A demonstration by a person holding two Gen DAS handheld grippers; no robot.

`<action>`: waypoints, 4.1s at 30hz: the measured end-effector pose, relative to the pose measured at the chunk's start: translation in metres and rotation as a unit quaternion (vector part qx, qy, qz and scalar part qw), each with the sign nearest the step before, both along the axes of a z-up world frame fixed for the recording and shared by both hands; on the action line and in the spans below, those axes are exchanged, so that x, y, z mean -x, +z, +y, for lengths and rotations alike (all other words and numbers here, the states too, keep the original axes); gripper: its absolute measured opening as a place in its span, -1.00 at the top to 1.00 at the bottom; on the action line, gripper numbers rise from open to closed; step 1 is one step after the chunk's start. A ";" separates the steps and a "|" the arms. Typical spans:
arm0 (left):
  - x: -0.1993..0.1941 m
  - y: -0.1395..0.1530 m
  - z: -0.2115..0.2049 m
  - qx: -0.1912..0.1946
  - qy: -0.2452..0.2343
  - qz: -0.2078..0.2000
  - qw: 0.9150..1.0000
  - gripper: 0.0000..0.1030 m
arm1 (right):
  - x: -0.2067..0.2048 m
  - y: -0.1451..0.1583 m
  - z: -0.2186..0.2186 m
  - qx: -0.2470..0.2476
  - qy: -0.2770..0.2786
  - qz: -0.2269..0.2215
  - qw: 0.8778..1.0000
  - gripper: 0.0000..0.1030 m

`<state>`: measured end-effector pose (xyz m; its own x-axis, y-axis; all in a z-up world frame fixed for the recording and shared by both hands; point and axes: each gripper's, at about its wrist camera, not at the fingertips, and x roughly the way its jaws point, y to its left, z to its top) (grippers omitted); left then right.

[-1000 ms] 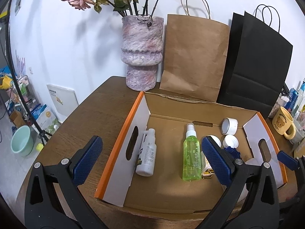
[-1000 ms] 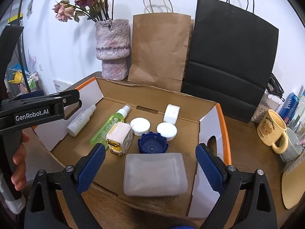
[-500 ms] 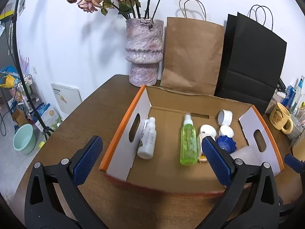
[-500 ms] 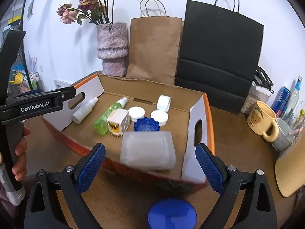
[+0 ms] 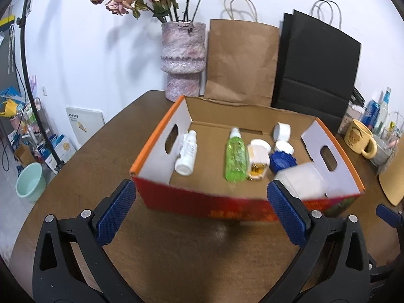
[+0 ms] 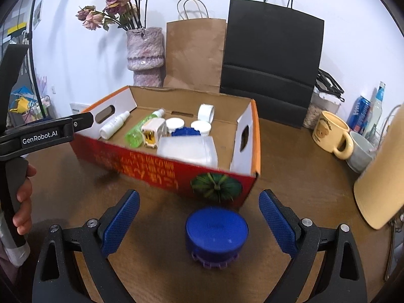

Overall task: Organize rigid objects
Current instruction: 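Move both grippers back toward the blue jar on the table, then grasp the smooth blue lid of the jar with the right gripper, then lift the blue lid off the purple ribbed base with the right gripper, then grasp the purple ribbed cap with the left gripper while the right holds the blue lid, then carry the purple cap and blue lid over the cardboard box with both grippers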

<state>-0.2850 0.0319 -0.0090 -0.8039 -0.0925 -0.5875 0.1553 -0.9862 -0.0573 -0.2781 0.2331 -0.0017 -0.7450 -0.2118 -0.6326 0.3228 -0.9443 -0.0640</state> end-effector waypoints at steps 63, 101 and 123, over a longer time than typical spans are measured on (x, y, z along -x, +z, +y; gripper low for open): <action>-0.040 -0.043 0.062 -0.024 -0.097 -0.073 0.992 -1.00 | -0.007 -0.005 0.053 0.076 0.020 -0.015 0.997 -0.38; -0.018 -0.067 0.186 -0.004 -0.108 -0.129 0.986 -0.15 | -0.006 -0.008 0.128 0.060 -0.004 -0.003 0.998 -0.38; -0.035 -0.050 0.163 0.002 -0.123 -0.090 0.988 0.03 | -0.022 -0.004 0.112 0.069 0.001 0.029 0.997 -0.38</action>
